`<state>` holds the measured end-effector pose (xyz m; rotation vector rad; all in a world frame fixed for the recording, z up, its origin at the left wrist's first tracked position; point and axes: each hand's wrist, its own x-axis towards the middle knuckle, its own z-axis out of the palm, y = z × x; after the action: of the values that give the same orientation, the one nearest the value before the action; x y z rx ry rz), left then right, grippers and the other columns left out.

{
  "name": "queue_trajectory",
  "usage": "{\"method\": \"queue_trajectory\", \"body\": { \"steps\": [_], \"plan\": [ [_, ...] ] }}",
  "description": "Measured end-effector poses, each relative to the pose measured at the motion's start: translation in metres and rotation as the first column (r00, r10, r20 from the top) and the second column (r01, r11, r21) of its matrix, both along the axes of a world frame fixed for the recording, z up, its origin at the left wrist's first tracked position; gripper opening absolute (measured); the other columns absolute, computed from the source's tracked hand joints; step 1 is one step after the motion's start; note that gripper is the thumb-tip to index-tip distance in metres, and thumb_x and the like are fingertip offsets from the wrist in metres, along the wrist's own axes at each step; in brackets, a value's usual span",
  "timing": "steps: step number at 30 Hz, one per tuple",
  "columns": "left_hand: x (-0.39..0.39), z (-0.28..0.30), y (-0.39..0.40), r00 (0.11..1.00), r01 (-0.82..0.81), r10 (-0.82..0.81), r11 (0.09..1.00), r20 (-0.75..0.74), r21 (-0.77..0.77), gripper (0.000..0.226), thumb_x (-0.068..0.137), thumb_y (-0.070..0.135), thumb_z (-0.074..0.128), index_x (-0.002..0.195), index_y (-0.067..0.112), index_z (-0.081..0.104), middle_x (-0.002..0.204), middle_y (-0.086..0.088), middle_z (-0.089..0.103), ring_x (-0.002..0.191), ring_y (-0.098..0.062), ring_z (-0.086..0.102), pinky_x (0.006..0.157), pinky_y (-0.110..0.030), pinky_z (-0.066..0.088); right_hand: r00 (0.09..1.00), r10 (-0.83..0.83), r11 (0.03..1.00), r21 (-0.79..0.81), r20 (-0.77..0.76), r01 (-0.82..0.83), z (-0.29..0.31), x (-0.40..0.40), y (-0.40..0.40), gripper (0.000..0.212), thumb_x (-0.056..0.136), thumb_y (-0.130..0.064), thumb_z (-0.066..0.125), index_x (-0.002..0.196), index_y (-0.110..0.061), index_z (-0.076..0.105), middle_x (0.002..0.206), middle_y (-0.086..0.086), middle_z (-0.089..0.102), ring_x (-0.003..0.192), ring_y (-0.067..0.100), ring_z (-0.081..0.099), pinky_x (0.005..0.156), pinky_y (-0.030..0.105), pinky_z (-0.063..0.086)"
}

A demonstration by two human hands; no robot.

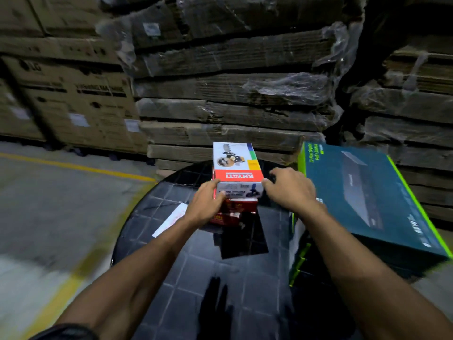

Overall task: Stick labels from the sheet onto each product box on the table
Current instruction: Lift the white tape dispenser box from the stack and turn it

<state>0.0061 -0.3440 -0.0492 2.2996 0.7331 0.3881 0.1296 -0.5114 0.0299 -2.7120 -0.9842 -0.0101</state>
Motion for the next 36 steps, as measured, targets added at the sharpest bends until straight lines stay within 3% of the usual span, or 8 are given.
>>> {"method": "queue_trajectory", "body": {
  "steps": [5,11,14,19,26,30,33,36],
  "plan": [
    [0.026,-0.014,0.063,0.994,-0.102,0.108,0.976,0.022,-0.193,0.049,0.097,0.03,0.054,0.142,0.013,0.043,0.141,-0.013,0.05,0.128,-0.029,0.048,0.1,-0.034,0.039,0.98,-0.087,0.996,-0.027,-0.18,0.084,-0.027,0.026,0.095,0.049,0.087,-0.04,0.049,0.133,-0.023,0.051,0.132,0.011,0.054,0.119,0.036,0.052,0.091,0.041,0.044],
    [0.07,-0.049,0.117,0.995,-0.044,0.085,0.827,0.048,-0.561,0.063,0.094,0.036,0.057,0.147,0.013,0.031,0.137,-0.002,0.049,0.129,-0.025,0.046,0.098,-0.025,0.031,0.808,-0.373,0.902,0.025,-0.456,0.431,-0.084,0.071,0.149,0.071,0.087,-0.047,0.056,0.147,-0.023,0.028,0.141,0.014,0.044,0.126,0.036,0.045,0.102,0.046,0.041],
    [0.085,-0.063,0.129,0.997,0.027,0.028,0.742,0.071,-0.669,0.068,0.076,0.052,0.06,0.135,0.021,0.047,0.128,0.002,0.061,0.115,-0.021,0.059,0.107,-0.04,0.042,0.737,-0.41,0.853,0.059,-0.537,0.518,-0.102,0.079,0.16,0.062,0.085,-0.049,0.061,0.135,-0.017,0.044,0.134,0.014,0.055,0.121,0.035,0.052,0.098,0.039,0.043],
    [0.088,-0.066,0.129,0.994,0.079,0.011,0.644,0.113,-0.761,0.039,0.09,0.03,0.062,0.126,0.024,0.048,0.119,-0.003,0.065,0.102,-0.02,0.065,0.095,-0.042,0.053,0.681,-0.454,0.768,0.136,-0.574,0.626,-0.106,0.068,0.159,0.051,0.078,-0.051,0.07,0.111,-0.014,0.063,0.113,0.01,0.066,0.103,0.031,0.062,0.089,0.038,0.051],
    [0.023,-0.05,0.115,0.973,0.115,0.094,0.588,0.209,-0.801,0.04,0.092,0.014,0.061,0.13,0.018,0.05,0.11,-0.001,0.067,0.088,-0.011,0.068,0.07,-0.024,0.056,0.677,-0.32,0.653,0.364,-0.663,0.664,-0.107,0.001,0.134,0.03,0.072,-0.041,0.073,0.083,-0.02,0.055,0.088,-0.001,0.069,0.078,0.015,0.067,0.078,0.037,0.056],
    [-0.051,-0.048,0.095,0.984,0.078,0.097,0.534,0.152,-0.842,0.041,0.093,0.02,0.06,0.132,0.016,0.046,0.119,-0.001,0.062,0.072,0.001,0.068,0.049,-0.018,0.049,0.62,-0.136,0.574,0.449,-0.772,0.685,-0.115,-0.066,0.101,0.032,0.085,-0.021,0.072,0.101,-0.013,0.046,0.099,0.004,0.063,0.085,0.015,0.065,0.078,0.033,0.057],
    [-0.101,-0.052,0.077,0.972,0.039,0.173,0.549,0.16,-0.835,0.036,0.092,0.021,0.061,0.126,0.018,0.05,0.121,-0.004,0.061,0.074,-0.001,0.068,0.052,-0.019,0.049,0.642,0.006,0.51,0.554,-0.767,0.658,-0.119,-0.119,0.078,0.029,0.091,-0.008,0.065,0.112,-0.01,0.045,0.094,0.001,0.059,0.077,0.007,0.061,0.066,0.016,0.051],
    [-0.153,-0.057,0.057,0.957,0.025,0.228,0.546,0.177,-0.837,0.042,0.08,0.029,0.069,0.119,0.025,0.052,0.119,-0.003,0.063,0.085,-0.011,0.068,0.064,-0.027,0.051,0.585,0.117,0.532,0.548,-0.803,0.645,-0.122,-0.161,0.057,0.025,0.094,-0.012,0.062,0.114,-0.011,0.046,0.101,0.005,0.062,0.081,0.012,0.064,0.072,0.025,0.053]
  ]
}}
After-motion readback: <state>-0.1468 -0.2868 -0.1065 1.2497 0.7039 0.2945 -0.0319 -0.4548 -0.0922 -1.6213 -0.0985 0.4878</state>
